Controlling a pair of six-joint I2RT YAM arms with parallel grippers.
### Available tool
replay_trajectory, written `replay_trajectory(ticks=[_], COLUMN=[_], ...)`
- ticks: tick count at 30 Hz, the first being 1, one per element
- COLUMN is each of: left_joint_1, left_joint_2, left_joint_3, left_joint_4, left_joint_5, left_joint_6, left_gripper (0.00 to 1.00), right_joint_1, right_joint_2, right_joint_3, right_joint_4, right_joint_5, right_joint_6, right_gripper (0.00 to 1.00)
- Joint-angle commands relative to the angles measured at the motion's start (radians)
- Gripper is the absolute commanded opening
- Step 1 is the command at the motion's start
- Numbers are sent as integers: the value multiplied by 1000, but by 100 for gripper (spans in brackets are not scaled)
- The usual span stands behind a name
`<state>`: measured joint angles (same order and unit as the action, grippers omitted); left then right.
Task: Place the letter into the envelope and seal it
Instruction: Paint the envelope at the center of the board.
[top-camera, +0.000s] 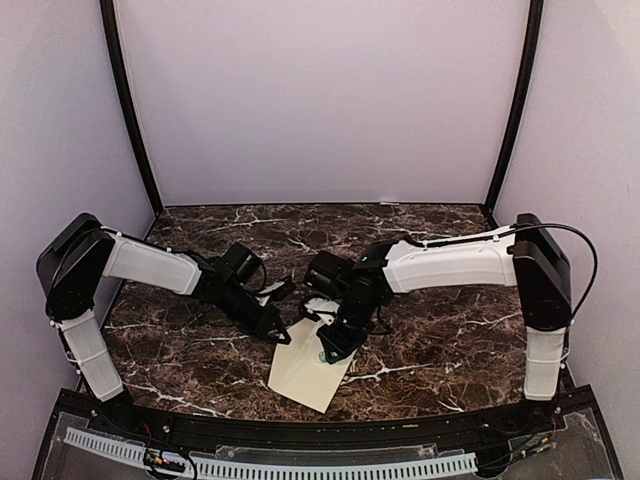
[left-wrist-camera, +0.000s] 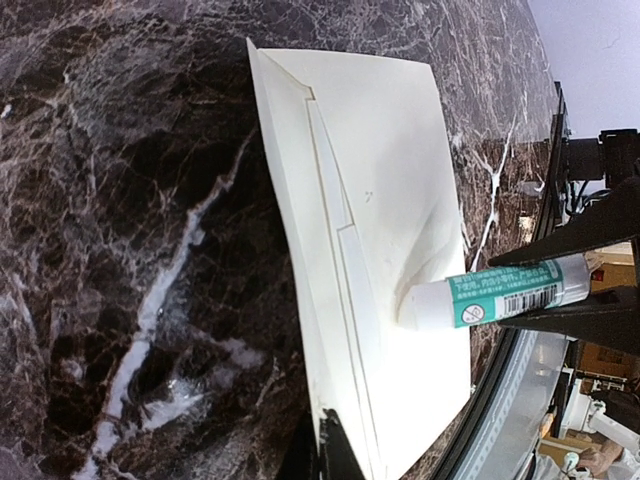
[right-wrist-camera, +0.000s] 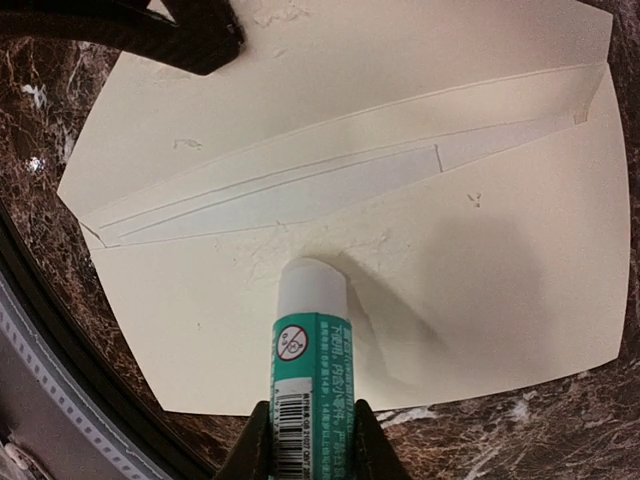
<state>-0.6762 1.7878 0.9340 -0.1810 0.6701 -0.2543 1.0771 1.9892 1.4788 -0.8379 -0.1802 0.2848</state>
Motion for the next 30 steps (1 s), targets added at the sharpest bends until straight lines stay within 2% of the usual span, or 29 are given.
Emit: replay_trajectory(ticks=[1, 21, 28, 30], left_joint_1=[-5, -4, -5, -3], left_joint_2=[-8, -11, -37, -52], left_joint_3=[5, 5, 0, 0], left_joint_4=[-16, -15, -9, -7], left_joint_5=[21, 14, -13, -29], left_joint_6=[5, 3, 0, -2], left_gripper=[0, 0, 0, 4], right_joint_1=[-48, -92, -122, -139], right_joint_2=[57, 43, -68, -117], right_joint_3=[-44, -3, 21, 23], right_joint_4=[-6, 25, 99, 123], right_joint_5=[164, 170, 87, 62], right_joint_6=[-10, -8, 43, 60], right_gripper=[1, 1, 0, 0])
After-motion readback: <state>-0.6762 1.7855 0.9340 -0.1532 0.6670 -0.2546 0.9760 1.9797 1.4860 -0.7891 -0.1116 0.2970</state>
